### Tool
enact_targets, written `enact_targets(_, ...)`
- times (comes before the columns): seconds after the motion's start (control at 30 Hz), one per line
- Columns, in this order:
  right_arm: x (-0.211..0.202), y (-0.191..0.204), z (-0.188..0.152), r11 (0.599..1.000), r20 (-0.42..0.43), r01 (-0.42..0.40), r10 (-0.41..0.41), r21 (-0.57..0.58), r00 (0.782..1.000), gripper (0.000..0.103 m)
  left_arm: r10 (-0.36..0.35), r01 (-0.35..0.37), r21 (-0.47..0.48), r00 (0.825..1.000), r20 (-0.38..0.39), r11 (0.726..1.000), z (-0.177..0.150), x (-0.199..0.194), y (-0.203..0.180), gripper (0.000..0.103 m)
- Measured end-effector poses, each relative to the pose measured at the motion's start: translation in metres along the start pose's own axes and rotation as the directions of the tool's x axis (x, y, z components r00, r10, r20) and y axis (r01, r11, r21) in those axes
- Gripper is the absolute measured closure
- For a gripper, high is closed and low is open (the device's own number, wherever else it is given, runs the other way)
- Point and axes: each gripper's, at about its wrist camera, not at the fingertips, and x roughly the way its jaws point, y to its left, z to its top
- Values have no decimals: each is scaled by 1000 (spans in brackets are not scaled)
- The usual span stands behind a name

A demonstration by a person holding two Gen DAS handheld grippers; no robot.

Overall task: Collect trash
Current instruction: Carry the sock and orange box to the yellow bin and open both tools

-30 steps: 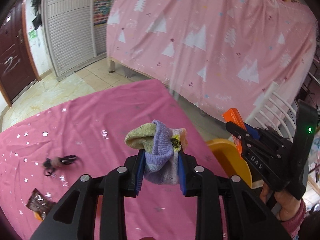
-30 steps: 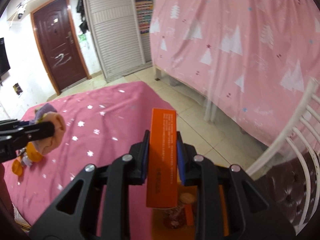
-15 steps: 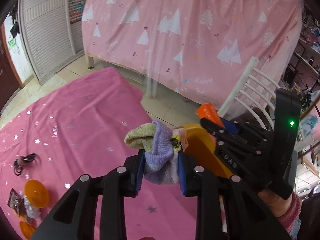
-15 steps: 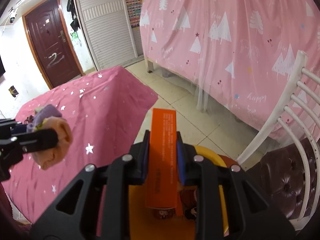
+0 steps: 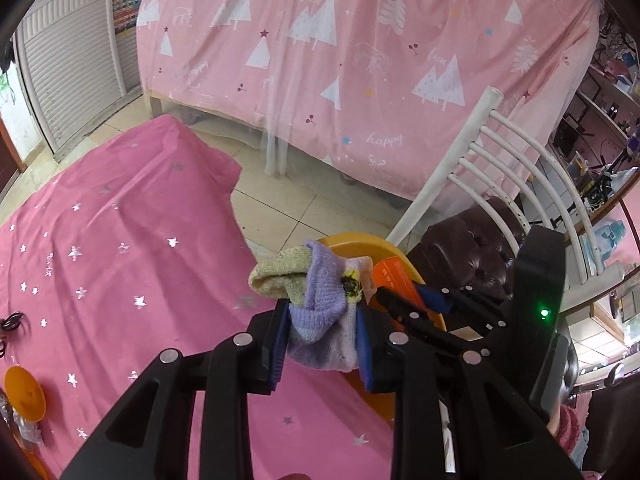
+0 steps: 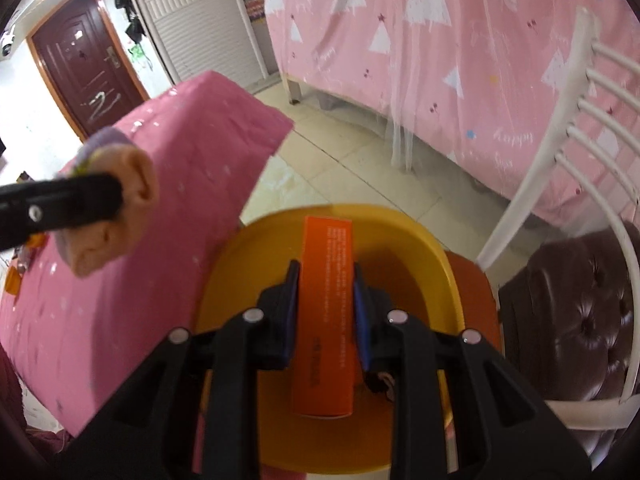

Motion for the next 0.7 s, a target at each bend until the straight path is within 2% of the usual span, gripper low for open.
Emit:
enact_targets(0.07, -3, 0, 1, 1000, 11, -6, 6, 0, 1000, 54, 0, 0, 6, 1000, -4, 1000, 1, 2, -4, 81)
enact_targets(0.13, -4, 3, 0, 1000, 14, -3, 3, -12, 1000, 49, 1, -1, 8, 1000, -6, 1000, 1, 4, -6, 81)
enact_targets(0.23, -3, 3, 0, 1000, 15, 10, -10, -14, 1000, 49, 0, 0, 8, 1000, -15, 1000, 0, 7, -8, 73)
enact_targets(0.33, -3, 0, 1, 1000, 18, 15, -15, -8, 1000, 49, -2, 2, 0, 1000, -21, 1000, 0, 8, -7, 54)
enact_targets(0.4, -4, -1, 0, 1000, 20, 22, -22, -3, 1000, 49, -8, 8, -12, 1000, -15, 1000, 0, 6, -5, 32)
enact_targets(0.47, -3, -3, 0, 999, 21, 31, -32, 4, 999, 49, -3, 3, -26, 1000, 3, 1000, 0, 2, -2, 26)
enact_targets(0.7, -6, 1, 4, 1000, 44, 24, -25, 9, 999, 49, -4, 7, -77, 999, 35, 997, -5, -17, 18, 23)
